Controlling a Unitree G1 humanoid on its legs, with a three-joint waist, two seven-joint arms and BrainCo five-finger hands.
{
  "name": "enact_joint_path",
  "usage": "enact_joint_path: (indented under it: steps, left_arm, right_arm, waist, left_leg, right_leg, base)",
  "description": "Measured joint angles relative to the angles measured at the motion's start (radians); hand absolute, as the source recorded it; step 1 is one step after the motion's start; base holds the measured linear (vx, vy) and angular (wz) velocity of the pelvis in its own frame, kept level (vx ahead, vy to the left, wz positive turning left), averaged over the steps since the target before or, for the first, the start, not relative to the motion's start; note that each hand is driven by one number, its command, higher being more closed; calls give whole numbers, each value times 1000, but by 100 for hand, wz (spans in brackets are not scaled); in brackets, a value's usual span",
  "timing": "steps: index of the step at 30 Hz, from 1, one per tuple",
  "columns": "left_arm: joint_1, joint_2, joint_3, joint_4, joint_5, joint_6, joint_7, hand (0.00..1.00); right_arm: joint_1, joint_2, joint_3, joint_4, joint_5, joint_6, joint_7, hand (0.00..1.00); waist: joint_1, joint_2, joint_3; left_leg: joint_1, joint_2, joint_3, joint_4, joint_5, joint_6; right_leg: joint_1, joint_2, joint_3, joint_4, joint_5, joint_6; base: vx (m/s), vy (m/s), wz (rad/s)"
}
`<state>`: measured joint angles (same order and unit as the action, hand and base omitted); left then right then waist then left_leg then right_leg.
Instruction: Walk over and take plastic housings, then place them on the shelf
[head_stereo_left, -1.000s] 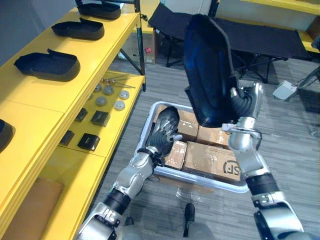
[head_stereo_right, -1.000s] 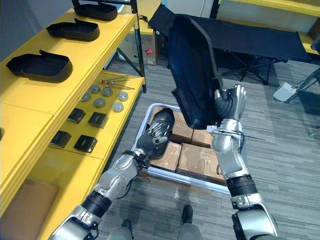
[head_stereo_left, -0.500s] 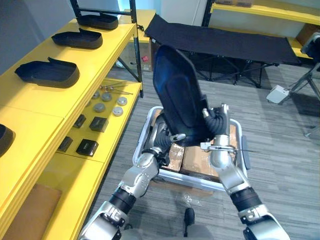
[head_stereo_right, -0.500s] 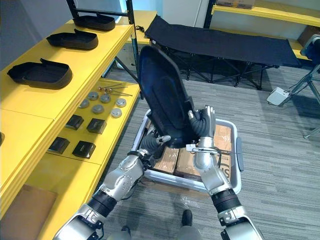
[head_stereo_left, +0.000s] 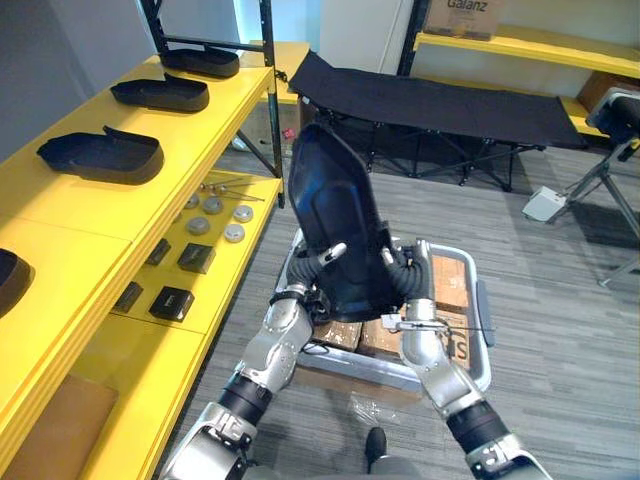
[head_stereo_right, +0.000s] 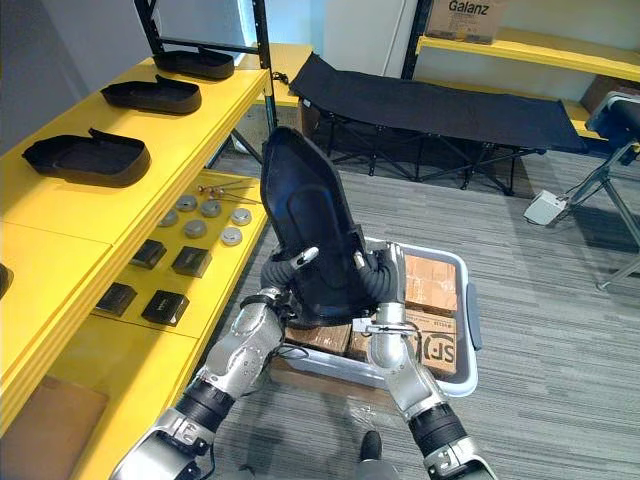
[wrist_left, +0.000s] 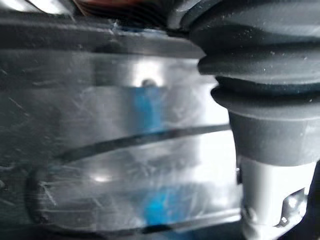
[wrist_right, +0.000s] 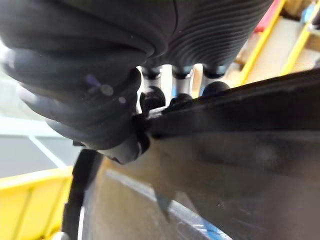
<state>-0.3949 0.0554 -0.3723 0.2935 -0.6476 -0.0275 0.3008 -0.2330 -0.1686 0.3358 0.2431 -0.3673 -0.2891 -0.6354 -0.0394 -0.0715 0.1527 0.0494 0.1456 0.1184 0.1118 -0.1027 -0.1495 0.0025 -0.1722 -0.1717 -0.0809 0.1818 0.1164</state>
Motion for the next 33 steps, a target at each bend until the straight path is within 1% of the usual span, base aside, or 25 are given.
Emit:
enact_joint_path:
  steps: [2,3,7,10,14,16,20,23,24,29,30,32,33]
  left_arm:
    - [0,-5,2,0,-2,0,-4,100]
    - [0,-5,4,0,-3,0,-9,100]
    - [0,-3,17,0,-20,9,-55,100]
    - [0,16,18,4,-73,14,-115,100]
    - [3,29,18,37,-151,26,-192,100]
    - [6,36,17,43,-172,29,-212,100]
    - [13,59,-4,42,-220,10,-241,100]
    - [31,59,-17,42,-248,-1,-245,100]
    - [44,59,-24,41,-249,-13,-245,100]
    - [110,60,-25,-8,-249,-17,-245,100]
    - [133,60,-23,-34,-247,-18,-245,100]
    - [154,60,-22,-55,-246,-18,-245,100]
    - [181,59,-19,-80,-237,-17,-245,100]
  right_arm:
    - [6,1,0,0,1,-1,0,100]
    - [12,0,0,-1,1,-13,-1,100]
    - [36,3,2,-23,1,-34,-21,100]
    - [51,1,2,-40,0,-53,-24,100]
    - [64,-6,14,-47,-1,-69,-35,100]
    - [67,-11,24,-47,-1,-79,-43,100]
    - [73,-32,38,-70,0,-84,-43,100]
    - [75,-35,43,-75,0,-82,-43,100]
    - [79,-35,45,-76,0,-83,-42,0]
    - [121,-34,70,-128,5,-84,-29,0]
    - [140,-34,70,-154,44,-83,-1,0]
    - [159,-34,70,-177,86,-84,21,0]
    - [182,-30,69,-198,112,-84,41,0]
  waist:
    - [0,-2,-1]
    - [0,-4,-2]
    - [-1,-16,-10]
    - [-2,-29,-19]
    - [-2,-36,-24]
    - [-4,-36,-24]
    - [-6,-36,-24]
    - [-6,-36,-24]
    - [-6,-36,-24]
    - [-6,-36,-24]
    - [-6,-35,-25]
    - [-6,-31,-27]
    - [-6,-25,-32]
  left_leg:
    - [0,0,0,0,0,0]
    - [0,0,0,-1,0,0]
    - [0,0,1,-1,0,0]
    - [0,0,2,0,0,0]
    - [1,0,3,2,0,0]
    - [1,0,4,2,0,0]
    - [2,0,4,1,0,0]
    - [2,0,4,0,0,0]
    - [2,0,4,0,0,0]
    - [2,1,5,0,-1,-1]
    - [2,2,6,-1,-1,-1]
    - [2,2,6,-1,-1,-1]
    - [2,3,7,-1,-1,-1]
  right_leg:
    - [0,0,0,0,0,0]
    - [0,0,0,0,0,0]
    - [0,0,0,0,1,1]
    - [0,-1,0,-1,1,1]
    - [0,-1,1,-9,1,1]
    - [-1,-1,1,-9,0,0]
    - [-2,-1,1,-9,-1,-1]
    - [-2,-1,0,-9,-1,-2]
    - [-2,-1,0,-9,-1,-2]
    - [-3,0,-1,-9,-4,-5]
    - [-3,0,-2,-10,-8,-10]
    - [-3,0,-4,-10,-9,-11]
    - [-7,2,-6,-9,-12,-14]
  base:
    - [0,0,0]
    - [0,0,0]
    - [0,0,0]
    - [0,0,0]
    - [0,0,0]
    - [0,0,0]
    - [0,0,0]
    - [0,0,0]
    - [0,0,0]
    - [0,0,0]
    - [0,0,0]
    - [0,0,0]
    - [0,0,0]
